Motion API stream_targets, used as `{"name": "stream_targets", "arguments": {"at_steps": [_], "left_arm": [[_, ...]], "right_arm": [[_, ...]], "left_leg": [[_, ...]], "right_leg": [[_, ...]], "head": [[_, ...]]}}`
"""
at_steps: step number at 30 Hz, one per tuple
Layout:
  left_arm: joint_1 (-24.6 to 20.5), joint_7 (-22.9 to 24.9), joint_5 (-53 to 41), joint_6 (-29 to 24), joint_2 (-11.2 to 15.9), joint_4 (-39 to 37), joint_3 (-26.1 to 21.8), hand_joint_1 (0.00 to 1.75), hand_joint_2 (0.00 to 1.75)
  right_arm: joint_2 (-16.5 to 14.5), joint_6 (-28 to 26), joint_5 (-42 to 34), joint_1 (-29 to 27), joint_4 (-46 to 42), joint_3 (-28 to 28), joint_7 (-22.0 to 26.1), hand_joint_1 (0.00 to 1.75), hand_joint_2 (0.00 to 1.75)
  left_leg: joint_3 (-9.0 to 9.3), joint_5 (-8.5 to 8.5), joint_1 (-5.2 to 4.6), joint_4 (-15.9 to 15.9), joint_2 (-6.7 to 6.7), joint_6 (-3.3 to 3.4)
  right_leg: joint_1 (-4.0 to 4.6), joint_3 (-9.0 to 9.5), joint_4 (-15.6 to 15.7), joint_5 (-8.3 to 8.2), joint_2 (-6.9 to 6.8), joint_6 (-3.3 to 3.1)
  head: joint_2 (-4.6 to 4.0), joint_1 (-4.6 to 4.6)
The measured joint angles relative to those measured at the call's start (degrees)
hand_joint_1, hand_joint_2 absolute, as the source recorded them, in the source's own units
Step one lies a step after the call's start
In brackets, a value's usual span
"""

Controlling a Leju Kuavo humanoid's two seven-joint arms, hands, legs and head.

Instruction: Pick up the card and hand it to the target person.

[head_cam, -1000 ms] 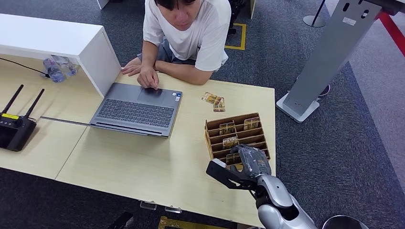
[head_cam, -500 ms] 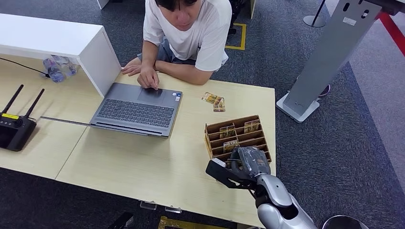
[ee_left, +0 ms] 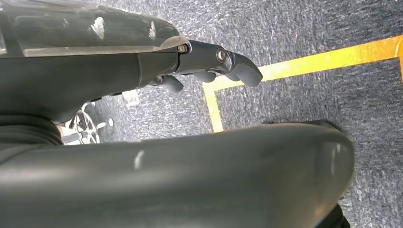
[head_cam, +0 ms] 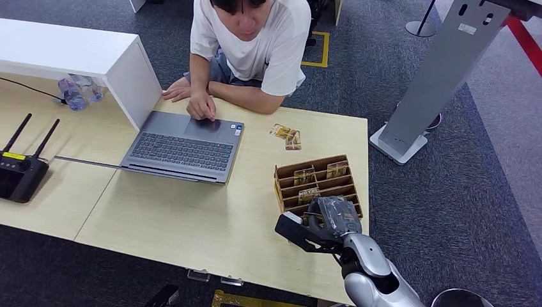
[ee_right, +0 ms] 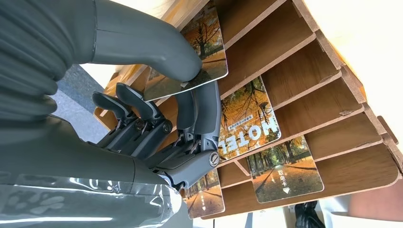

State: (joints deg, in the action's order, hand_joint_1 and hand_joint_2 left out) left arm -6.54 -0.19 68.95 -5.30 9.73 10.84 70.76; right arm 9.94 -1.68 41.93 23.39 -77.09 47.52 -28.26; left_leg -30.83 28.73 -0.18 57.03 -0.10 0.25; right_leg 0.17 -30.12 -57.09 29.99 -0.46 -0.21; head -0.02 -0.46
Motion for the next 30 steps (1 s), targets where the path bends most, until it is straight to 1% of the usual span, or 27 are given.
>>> {"name": "stream_targets", "arguments": {"at_steps": [5,9,13,16,19,22,26,30], "left_arm": [[0.0,0.1,-0.7,-0.5,0.0,0.0,0.6,0.0,0.0],[0.0,0.1,0.1,-1.3,0.1,0.0,0.7,0.0,0.0],[0.1,0.1,0.7,-1.8,0.2,0.0,0.7,0.0,0.0],[0.2,0.1,1.2,-1.8,0.2,0.0,0.7,0.0,0.0],[0.2,0.0,1.5,-1.7,0.2,0.0,0.7,0.0,0.0],[0.3,0.0,1.6,-1.6,0.2,0.0,0.7,0.0,0.0],[0.2,0.0,1.7,-1.4,0.2,0.0,0.7,0.0,0.0],[0.2,0.0,1.7,-1.2,0.2,0.0,0.7,0.0,0.0]], "right_arm": [[0.0,-0.2,0.2,0.0,-0.3,0.0,-0.2,1.75,1.75],[0.5,-1.0,1.6,0.2,-2.3,-0.1,-1.6,1.75,1.75],[1.9,-2.5,4.7,1.1,-7.3,-0.8,-3.5,1.75,1.75],[3.0,-3.6,6.9,2.5,-12.6,-1.8,-3.5,1.75,1.75],[3.6,-3.9,8.2,3.1,-17.2,-2.3,-2.6,1.75,1.75],[3.7,-4.2,8.4,3.2,-19.8,-2.4,-1.1,1.75,1.75],[3.5,-5.5,7.7,3.6,-20.4,-2.2,1.5,1.75,1.75],[2.7,-8.1,6.4,4.1,-19.1,-1.7,5.0,1.75,1.75]], "left_leg": [[0.0,0.0,0.0,0.0,0.0,0.0],[0.0,-0.01,0.0,0.0,0.0,0.0],[0.0,-0.01,0.0,0.0,0.0,0.0],[0.0,-0.01,0.0,0.0,0.01,0.0],[0.0,-0.01,0.0,0.0,0.0,0.0],[0.0,-0.01,0.0,0.0,0.0,0.0],[-0.01,-0.01,0.0,0.0,0.0,0.0],[-0.02,-0.01,0.0,0.0,0.0,0.0]], "right_leg": [[0.0,0.0,0.0,0.0,0.0,0.0],[0.0,0.0,0.0,0.0,0.0,0.0],[0.0,-0.01,0.0,0.0,0.0,0.0],[0.0,-0.01,0.0,0.0,0.01,0.0],[0.0,-0.01,0.0,0.0,0.01,0.0],[0.0,-0.01,0.0,0.0,0.01,0.0],[0.0,-0.01,0.0,0.0,0.0,0.0],[0.0,0.0,0.0,0.0,0.0,0.0]], "head": [[0.0,0.0],[0.0,0.0],[0.0,0.0],[0.0,0.01],[0.0,0.0],[0.0,0.0],[0.0,0.01],[0.0,0.01]]}}
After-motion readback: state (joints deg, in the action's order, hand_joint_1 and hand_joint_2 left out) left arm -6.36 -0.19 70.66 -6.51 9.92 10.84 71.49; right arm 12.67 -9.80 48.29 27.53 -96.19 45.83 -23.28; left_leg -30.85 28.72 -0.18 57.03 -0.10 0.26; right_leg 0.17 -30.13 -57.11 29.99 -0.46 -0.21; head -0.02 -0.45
